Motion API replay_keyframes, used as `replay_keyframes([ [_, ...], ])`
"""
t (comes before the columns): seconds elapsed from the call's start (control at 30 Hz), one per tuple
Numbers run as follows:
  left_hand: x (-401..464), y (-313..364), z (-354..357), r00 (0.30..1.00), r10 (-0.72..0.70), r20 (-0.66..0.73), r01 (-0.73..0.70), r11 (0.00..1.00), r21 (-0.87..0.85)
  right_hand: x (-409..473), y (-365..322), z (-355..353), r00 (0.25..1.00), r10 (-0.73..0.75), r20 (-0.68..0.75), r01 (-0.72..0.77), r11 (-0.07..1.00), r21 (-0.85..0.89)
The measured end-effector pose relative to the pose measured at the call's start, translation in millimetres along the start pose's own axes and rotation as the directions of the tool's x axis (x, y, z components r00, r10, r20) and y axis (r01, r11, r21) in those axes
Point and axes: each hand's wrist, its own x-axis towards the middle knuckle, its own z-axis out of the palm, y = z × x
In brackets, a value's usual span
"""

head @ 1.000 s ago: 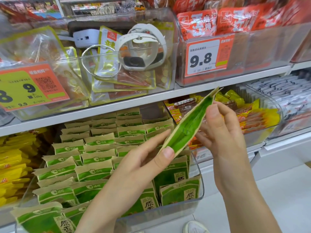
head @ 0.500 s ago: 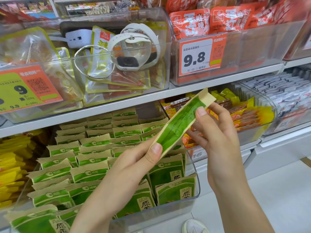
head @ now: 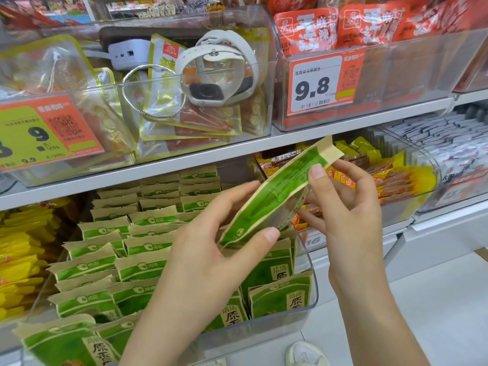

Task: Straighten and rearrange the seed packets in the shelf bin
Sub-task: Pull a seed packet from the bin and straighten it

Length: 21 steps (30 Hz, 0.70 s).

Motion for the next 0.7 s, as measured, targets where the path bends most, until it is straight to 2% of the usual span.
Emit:
replay_keyframes([
  [0.07, 0.8, -0.8, 3.0, 0.995, 0.068, -0.066, -0.06, 0.991, 0.122, -1.7, -0.1, 0.7, 1.0, -0.026, -0.007, 0.026, 0.998, -0.057],
  [0.13, 1.9, -2.1, 4.0, 0.99, 0.08, -0.118, -0.067, 0.992, 0.108, -2.4, 0.1, 0.8, 0.998, -0.059, -0.004, 0.059, 0.995, -0.079],
  [0.23, 4.3, -3.6, -0.6, 0.988, 0.029, -0.152, -0.043, 0.995, -0.09, 2.3, 0.0, -4.2, 0.999, -0.017, 0.051, 0.019, 1.0, -0.024],
  [0.3, 6.0, -1.7, -3.4, 0.99, -0.074, -0.118, 0.036, 0.955, -0.293, 6.4, -2.0, -11.2, 0.973, 0.078, 0.215, -0.076, 0.997, -0.015],
  [0.37, 7.3, -1.0, -4.5, 0.986, -0.156, -0.057, 0.119, 0.905, -0.409, 8.8, -4.6, -19.5, 0.896, 0.157, 0.415, -0.161, 0.987, -0.025],
  [0.43, 9.4, -0.2, -4.5, 0.984, -0.178, -0.002, 0.161, 0.892, -0.422, 12.5, -7.7, -29.2, 0.829, 0.187, 0.528, -0.197, 0.98, -0.037],
  [0.53, 12.4, 2.3, -2.4, 0.979, -0.197, 0.044, 0.197, 0.892, -0.407, 19.2, -14.9, -43.0, 0.79, 0.209, 0.576, -0.176, 0.978, -0.114],
  [0.6, 15.9, 3.4, -0.9, 0.977, -0.205, 0.063, 0.214, 0.91, -0.355, 20.8, -18.2, -50.9, 0.784, 0.225, 0.579, -0.138, 0.972, -0.19],
  [0.7, 22.6, 6.1, -2.3, 0.973, -0.225, 0.053, 0.231, 0.947, -0.223, 22.4, -23.1, -58.2, 0.819, 0.217, 0.531, -0.115, 0.969, -0.217],
])
